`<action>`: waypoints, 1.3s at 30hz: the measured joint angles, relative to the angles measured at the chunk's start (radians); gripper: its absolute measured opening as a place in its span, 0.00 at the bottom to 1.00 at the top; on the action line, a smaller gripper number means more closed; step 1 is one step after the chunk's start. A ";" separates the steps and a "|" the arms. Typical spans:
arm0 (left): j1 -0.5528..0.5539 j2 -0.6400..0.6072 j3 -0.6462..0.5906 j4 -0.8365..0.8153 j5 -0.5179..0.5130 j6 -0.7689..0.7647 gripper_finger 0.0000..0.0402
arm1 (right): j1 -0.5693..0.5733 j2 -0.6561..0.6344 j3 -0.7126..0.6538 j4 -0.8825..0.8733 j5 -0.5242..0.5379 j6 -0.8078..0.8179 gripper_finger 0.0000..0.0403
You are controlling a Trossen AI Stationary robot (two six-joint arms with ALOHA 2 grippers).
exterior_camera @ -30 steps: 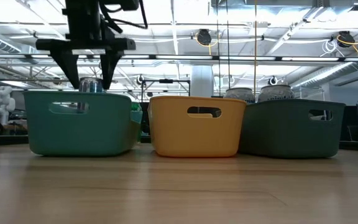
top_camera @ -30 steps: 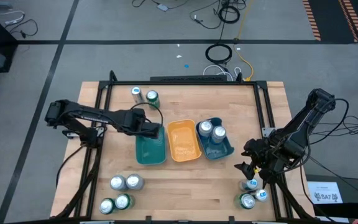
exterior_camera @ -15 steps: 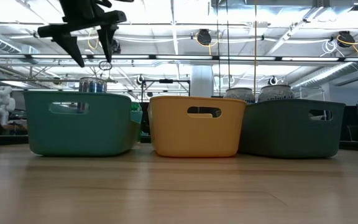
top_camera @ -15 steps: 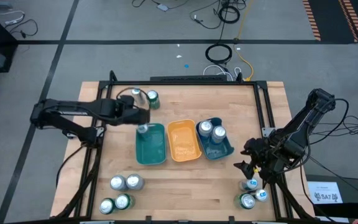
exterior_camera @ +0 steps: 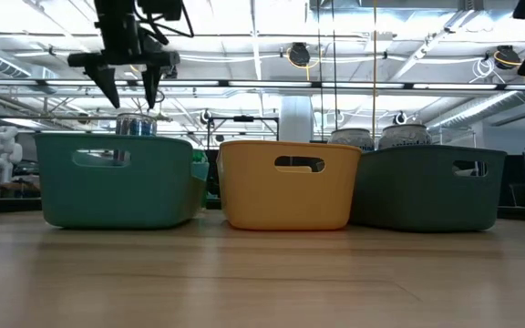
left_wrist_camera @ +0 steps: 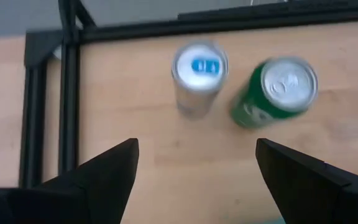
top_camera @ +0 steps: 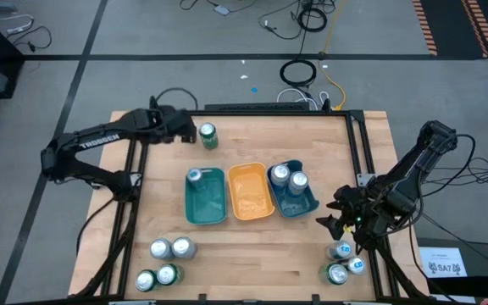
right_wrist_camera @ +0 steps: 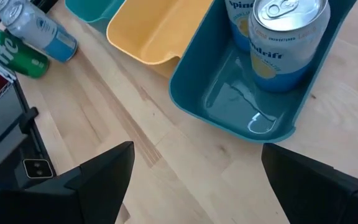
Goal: Sort soda cans
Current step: Put the white and blue soda can into the light blue bin
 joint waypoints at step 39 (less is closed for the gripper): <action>0.349 0.295 0.000 0.326 0.207 0.501 0.83 | -0.002 0.000 0.000 0.003 0.099 0.131 0.86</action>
